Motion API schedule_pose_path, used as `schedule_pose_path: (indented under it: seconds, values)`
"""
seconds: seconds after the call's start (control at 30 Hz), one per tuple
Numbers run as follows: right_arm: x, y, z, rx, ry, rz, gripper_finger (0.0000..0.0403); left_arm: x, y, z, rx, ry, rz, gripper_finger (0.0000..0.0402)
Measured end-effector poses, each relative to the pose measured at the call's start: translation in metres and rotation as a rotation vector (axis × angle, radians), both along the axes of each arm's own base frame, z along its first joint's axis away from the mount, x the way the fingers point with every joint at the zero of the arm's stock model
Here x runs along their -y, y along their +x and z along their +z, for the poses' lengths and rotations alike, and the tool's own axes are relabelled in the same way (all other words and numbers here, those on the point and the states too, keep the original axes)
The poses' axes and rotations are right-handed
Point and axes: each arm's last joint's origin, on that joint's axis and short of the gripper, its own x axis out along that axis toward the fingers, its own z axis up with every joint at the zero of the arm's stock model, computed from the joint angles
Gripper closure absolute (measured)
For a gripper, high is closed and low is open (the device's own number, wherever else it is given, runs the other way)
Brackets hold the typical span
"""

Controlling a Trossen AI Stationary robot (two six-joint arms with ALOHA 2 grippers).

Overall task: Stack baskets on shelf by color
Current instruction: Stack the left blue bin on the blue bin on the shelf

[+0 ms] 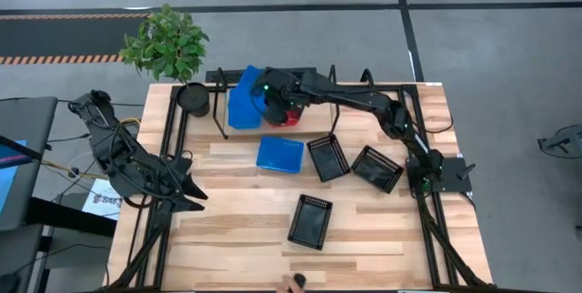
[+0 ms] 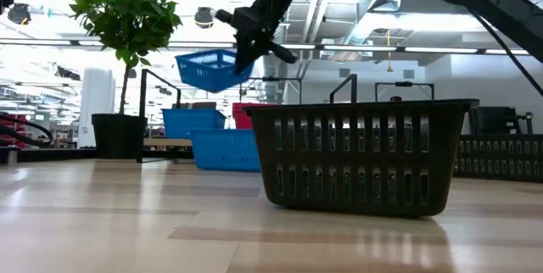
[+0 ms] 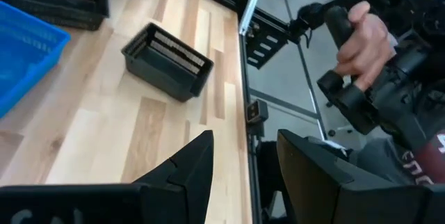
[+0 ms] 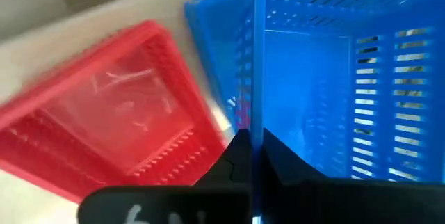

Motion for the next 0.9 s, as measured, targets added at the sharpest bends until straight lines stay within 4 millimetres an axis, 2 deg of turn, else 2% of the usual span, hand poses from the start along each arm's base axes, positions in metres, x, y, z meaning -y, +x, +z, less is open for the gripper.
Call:
schedule_pose_path:
  seconds: [0.13,0.3,0.63,0.9]
  values:
    - [0.009,0.006,-0.005,-0.01,-0.089,0.087,0.0391,-0.002,-0.001,0.0,0.007,0.014,0.027,0.0255]
    - [0.022,0.008,-0.02,-0.081,-0.132,0.143,0.0386,-0.006,-0.003,0.002,0.031,0.018,0.064,0.0255]
    - [0.036,0.006,-0.015,-0.018,-0.108,0.195,0.0383,-0.014,-0.008,0.005,0.075,0.021,0.143,0.0255]
    - [0.035,0.006,-0.016,-0.001,-0.063,0.239,0.0387,-0.015,-0.007,0.005,0.078,0.034,0.154,0.0255]
